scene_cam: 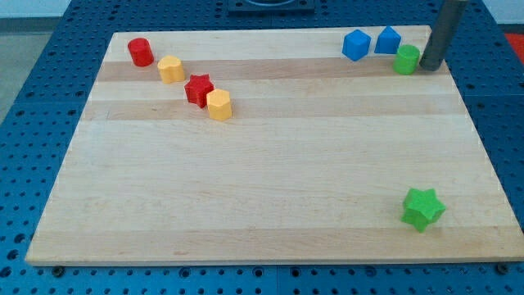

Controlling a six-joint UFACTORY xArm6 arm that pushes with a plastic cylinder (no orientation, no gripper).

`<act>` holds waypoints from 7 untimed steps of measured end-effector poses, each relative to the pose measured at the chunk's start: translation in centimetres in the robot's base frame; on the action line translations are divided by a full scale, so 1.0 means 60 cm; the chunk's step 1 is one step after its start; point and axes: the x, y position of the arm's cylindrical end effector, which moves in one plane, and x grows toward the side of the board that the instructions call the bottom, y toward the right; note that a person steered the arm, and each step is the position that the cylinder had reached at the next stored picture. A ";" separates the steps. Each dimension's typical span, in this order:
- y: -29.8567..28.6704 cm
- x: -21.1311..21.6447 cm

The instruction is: Push green circle into blue triangle

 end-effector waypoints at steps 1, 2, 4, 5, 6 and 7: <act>-0.019 0.041; -0.052 0.036; -0.051 0.007; -0.042 0.032; -0.042 0.016; -0.042 -0.017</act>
